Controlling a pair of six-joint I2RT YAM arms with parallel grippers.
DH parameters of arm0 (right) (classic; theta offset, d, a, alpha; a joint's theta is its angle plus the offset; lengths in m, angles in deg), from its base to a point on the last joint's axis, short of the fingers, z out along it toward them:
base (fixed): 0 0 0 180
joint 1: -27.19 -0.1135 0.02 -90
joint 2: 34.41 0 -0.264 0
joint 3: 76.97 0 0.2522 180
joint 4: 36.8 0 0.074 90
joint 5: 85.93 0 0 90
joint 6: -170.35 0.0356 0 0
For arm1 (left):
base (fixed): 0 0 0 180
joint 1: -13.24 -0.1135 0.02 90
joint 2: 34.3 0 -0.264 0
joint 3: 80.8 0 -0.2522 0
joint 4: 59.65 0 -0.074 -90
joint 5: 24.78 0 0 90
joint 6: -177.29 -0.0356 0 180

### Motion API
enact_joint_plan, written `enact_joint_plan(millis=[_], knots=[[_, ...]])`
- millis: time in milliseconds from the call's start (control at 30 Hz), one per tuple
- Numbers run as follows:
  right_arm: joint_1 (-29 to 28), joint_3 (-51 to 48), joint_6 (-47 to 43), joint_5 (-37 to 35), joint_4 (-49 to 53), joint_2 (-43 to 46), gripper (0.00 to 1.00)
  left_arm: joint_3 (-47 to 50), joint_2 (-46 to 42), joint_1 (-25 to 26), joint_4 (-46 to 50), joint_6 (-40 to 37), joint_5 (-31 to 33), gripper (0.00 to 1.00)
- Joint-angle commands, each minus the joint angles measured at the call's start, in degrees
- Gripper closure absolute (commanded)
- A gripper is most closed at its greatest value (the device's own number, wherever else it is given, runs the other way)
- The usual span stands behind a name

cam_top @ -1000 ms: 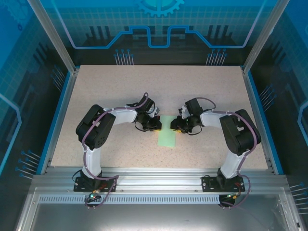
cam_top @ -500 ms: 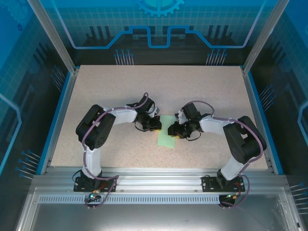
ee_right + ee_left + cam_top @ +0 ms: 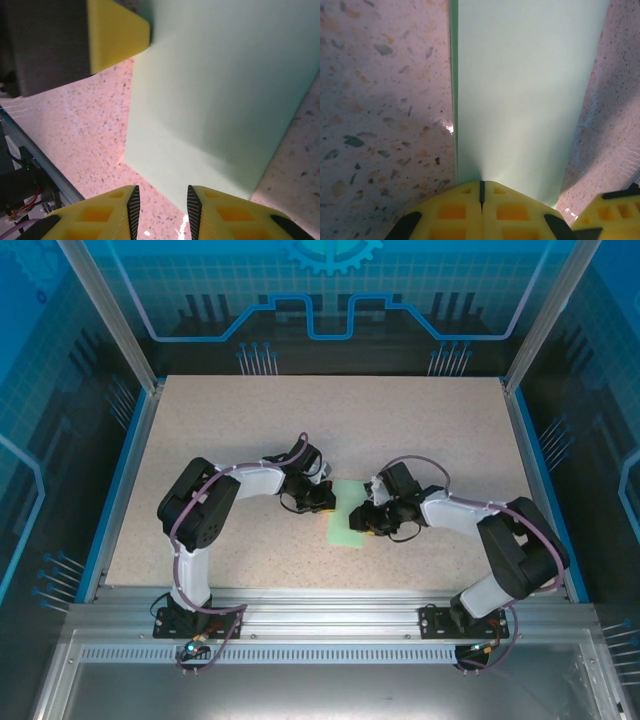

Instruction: Fold a paper plane with a square sheet of paper (pick it up from the middle)

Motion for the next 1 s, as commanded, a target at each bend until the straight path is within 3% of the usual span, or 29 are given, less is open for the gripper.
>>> enact_joint_plan(millis=[0, 200, 333, 500, 667, 833, 967], knots=[[-1.9, -2.4, 1.9, 1.7, -1.0, -0.9, 0.65, 1.7, -0.8, 0.6, 3.0, 0.1, -0.5, 1.0], [-2.9, -4.2, 2.1, 0.6, -1.6, -3.8, 0.66, 1.6, -0.8, 0.6, 3.3, 0.0, -0.7, 1.0], [-2.9, -3.6, 1.6, -0.8, 0.4, -1.0, 0.65, 1.5, -1.2, 0.6, 3.4, 0.0, -1.1, 1.0], [-1.3, 2.9, -1.5, -9.7, 10.6, 3.5, 0.62, 1.7, -3.8, 0.6, 3.0, 0.7, -1.7, 1.0], [-0.4, 10.3, -3.0, -19.2, 19.2, 0.9, 0.59, 3.2, -8.1, 0.5, 1.6, 2.3, -0.4, 0.83], [-0.5, 14.5, -2.5, -19.5, 18.5, -2.5, 0.55, 6.4, -10.7, -0.9, -1.7, 4.8, 0.1, 0.71], [-0.5, 17.0, -3.1, -19.3, 19.1, -6.2, 0.52, 7.4, -10.6, -2.6, -2.7, 5.4, -1.2, 0.67]])
